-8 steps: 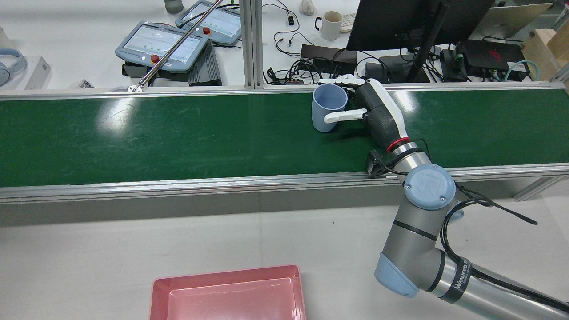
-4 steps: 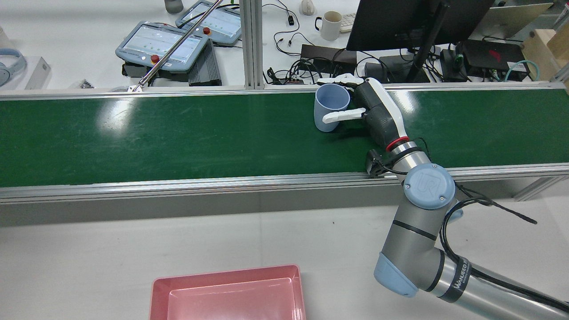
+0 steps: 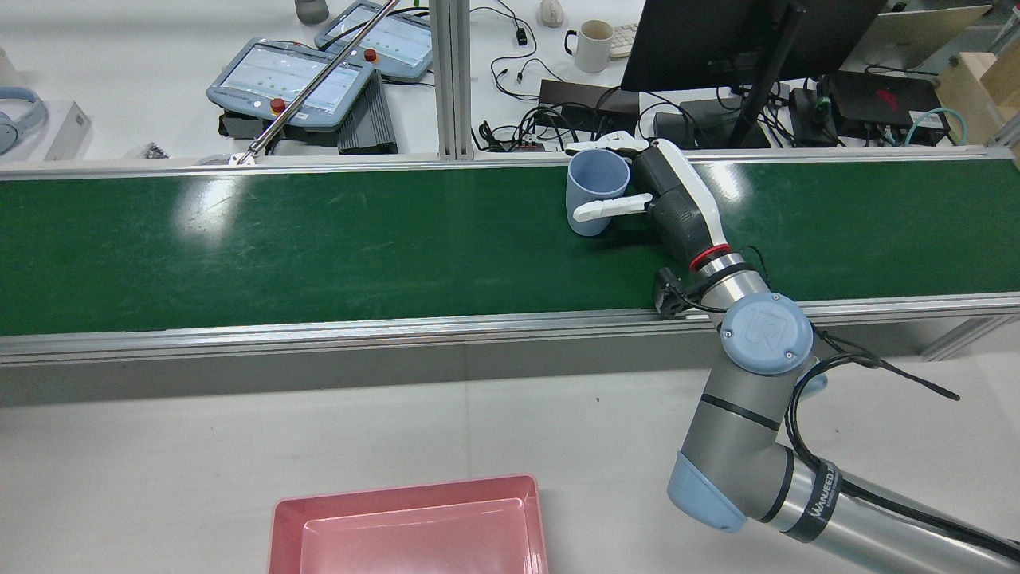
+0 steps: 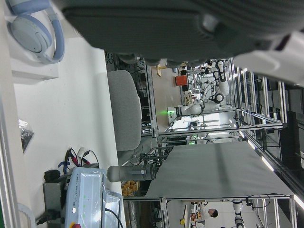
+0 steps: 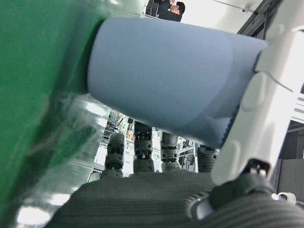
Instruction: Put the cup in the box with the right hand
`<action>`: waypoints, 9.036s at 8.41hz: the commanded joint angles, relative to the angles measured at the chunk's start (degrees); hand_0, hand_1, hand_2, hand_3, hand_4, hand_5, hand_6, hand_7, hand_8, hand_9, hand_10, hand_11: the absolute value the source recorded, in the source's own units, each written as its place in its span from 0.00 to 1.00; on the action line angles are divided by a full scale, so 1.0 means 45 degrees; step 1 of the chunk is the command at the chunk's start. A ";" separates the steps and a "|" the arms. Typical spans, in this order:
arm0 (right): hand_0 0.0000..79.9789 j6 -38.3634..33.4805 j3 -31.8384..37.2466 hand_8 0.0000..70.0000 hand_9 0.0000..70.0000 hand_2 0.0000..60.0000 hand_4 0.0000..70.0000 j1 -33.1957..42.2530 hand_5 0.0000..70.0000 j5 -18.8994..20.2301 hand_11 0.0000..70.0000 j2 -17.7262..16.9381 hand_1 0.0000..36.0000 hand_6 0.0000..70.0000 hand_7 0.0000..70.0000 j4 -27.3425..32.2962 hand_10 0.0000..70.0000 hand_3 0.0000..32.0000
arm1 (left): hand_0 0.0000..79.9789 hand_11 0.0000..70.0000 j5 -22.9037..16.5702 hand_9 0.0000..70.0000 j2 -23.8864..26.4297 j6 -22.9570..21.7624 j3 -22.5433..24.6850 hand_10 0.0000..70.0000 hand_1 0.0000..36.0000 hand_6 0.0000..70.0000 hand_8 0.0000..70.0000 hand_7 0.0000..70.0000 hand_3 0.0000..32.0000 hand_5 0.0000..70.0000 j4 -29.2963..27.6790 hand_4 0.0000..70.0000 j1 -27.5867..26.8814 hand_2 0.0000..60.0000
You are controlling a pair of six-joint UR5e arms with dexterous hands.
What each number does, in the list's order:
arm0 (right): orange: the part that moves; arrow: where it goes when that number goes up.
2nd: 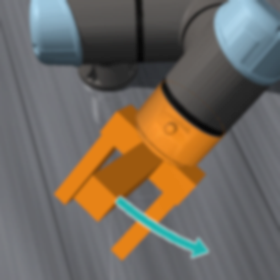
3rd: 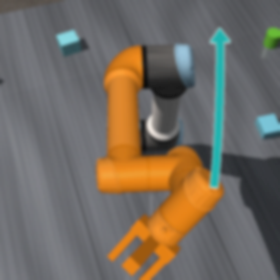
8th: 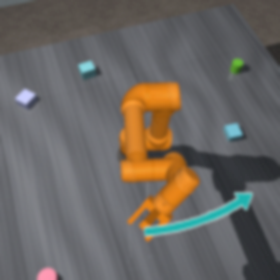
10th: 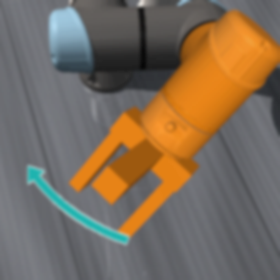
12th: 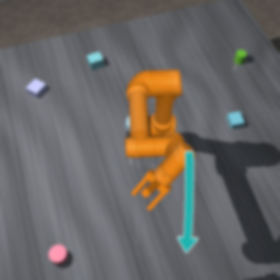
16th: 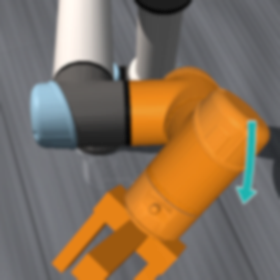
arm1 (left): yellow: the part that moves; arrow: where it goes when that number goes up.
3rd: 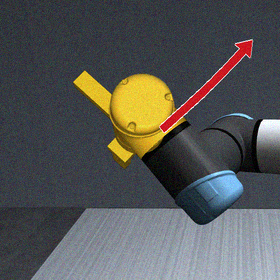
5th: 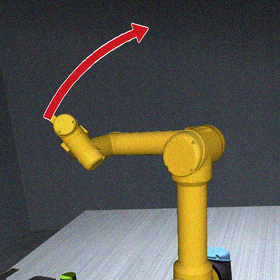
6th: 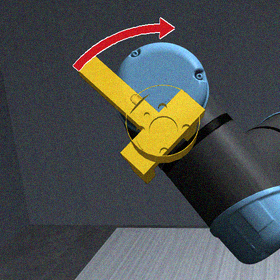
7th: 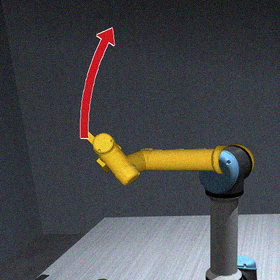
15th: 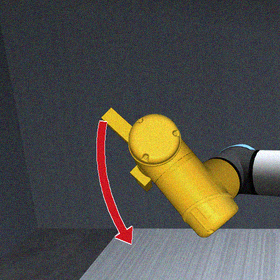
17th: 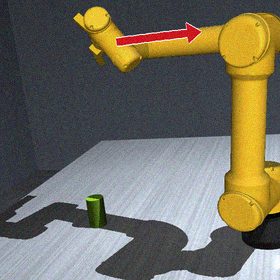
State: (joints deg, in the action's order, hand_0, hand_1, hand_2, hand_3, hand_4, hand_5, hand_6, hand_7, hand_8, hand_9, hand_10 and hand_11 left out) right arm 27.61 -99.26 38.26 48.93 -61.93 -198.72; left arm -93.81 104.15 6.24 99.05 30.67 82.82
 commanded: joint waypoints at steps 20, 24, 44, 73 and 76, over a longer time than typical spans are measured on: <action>1.00 0.4191 -0.6840 0.67 0.91 1.00 0.87 -0.5356 0.28 -0.0111 0.67 -0.1526 1.00 0.46 1.00 -0.0722 0.44 0.00 | 0.00 0.00 0.0007 0.00 0.0000 0.0000 0.0019 0.00 0.00 0.00 0.00 0.00 0.00 0.00 0.0000 0.00 0.0014 0.00; 1.00 0.4782 -0.7922 0.67 0.92 1.00 0.75 -0.5436 0.29 -0.0111 0.72 -0.2528 1.00 0.45 1.00 -0.0723 0.48 0.00 | 0.00 0.00 -0.0012 0.00 0.0000 0.0000 0.0000 0.00 0.00 0.00 0.00 0.00 0.00 0.00 -0.0020 0.00 -0.0006 0.00; 1.00 0.5895 -0.5247 0.53 0.69 1.00 0.70 -0.8072 0.27 -0.1322 0.60 -0.1316 1.00 0.35 1.00 -0.0273 0.39 0.00 | 0.00 0.00 -0.0012 0.00 0.0000 0.0000 0.0000 0.00 0.00 0.00 0.00 0.00 0.00 0.00 0.0000 0.00 -0.0006 0.00; 1.00 -0.2384 -0.3416 0.67 0.87 1.00 0.45 0.3893 0.31 0.0982 0.71 -0.5496 1.00 0.41 1.00 -0.0371 0.47 0.00 | 0.00 0.00 -0.0012 0.00 0.0000 0.0000 0.0000 0.00 0.00 0.00 0.00 0.00 0.00 0.00 0.0000 0.00 -0.0005 0.00; 1.00 -0.2367 -0.1932 0.66 0.86 1.00 0.44 0.5826 0.30 0.1411 0.68 -0.5476 1.00 0.41 1.00 0.0503 0.44 0.00 | 0.00 0.00 0.0007 0.00 0.0000 0.0000 0.0000 0.00 0.00 0.00 0.00 0.00 0.00 0.00 -0.0020 0.00 0.0014 0.00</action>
State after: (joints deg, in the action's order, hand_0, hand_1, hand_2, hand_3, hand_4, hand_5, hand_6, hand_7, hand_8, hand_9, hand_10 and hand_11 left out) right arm 17.26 -113.34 57.87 54.20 -86.59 -199.79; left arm -93.80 104.15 6.24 99.05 30.64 82.86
